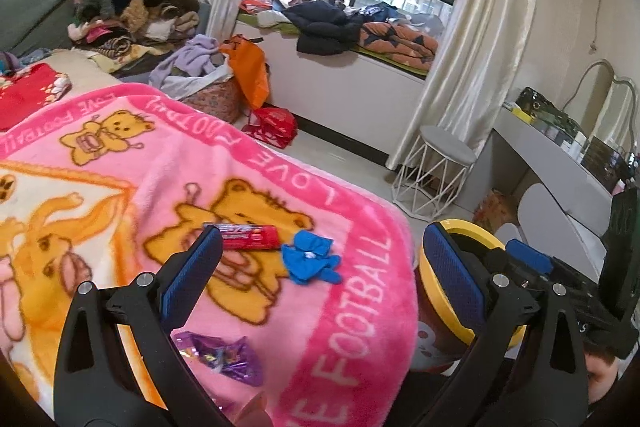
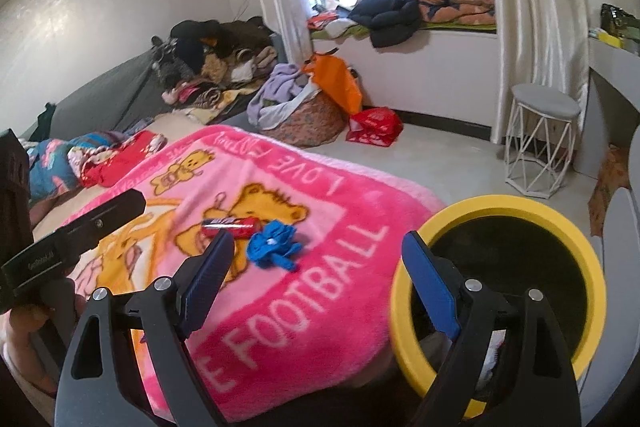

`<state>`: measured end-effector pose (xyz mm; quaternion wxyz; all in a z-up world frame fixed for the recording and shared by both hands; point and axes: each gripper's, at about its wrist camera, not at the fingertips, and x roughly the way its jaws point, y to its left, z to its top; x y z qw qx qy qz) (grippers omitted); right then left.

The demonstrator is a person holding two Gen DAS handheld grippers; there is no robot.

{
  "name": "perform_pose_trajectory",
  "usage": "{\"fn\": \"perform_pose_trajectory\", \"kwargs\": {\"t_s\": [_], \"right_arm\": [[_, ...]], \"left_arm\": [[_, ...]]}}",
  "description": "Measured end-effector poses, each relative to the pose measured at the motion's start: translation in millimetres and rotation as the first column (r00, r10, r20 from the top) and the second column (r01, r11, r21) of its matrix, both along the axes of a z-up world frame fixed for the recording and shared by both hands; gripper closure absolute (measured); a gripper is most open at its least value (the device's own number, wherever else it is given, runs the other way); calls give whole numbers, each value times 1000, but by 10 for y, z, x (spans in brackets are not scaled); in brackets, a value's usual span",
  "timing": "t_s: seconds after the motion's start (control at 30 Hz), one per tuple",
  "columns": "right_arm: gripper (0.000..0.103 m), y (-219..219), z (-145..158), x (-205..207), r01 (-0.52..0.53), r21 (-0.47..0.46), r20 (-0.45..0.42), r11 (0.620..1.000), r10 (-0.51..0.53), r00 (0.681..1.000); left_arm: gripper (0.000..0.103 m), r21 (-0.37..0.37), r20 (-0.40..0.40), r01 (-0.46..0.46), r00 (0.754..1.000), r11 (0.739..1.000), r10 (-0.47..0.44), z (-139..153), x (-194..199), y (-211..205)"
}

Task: Collect trash
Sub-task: 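Move both open tools back over the red can and blue item on the blanket, then grasp the gold snack wrapper with the left tool while the right tool grasps the blue cloth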

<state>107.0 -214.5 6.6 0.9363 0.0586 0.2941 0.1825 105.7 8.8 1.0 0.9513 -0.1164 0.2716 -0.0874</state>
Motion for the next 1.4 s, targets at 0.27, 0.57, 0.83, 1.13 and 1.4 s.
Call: {"fn": "perform_pose_trajectory", "kwargs": {"t_s": [0.27, 0.57, 0.83, 1.13, 1.4], "right_arm": [[20, 246, -111, 110, -54, 14, -51, 998, 54, 997], [20, 526, -241, 312, -96, 13, -98, 995, 97, 990], [20, 785, -407, 543, -118, -36, -142, 992, 112, 984], [20, 989, -664, 848, -118, -62, -230, 991, 101, 968], [26, 1109, -966, 1167, -79, -41, -336, 996, 60, 940]], "left_arm": [[11, 11, -13, -53, 999, 999, 53, -61, -67, 315], [11, 11, -43, -127, 991, 992, 127, -159, -138, 676], [11, 13, -118, -153, 981, 988, 153, -392, -244, 916], [22, -41, -255, -134, 960, 990, 119, -828, -370, 1020], [52, -148, -372, -142, 925, 979, 78, -1159, -439, 1059]]}}
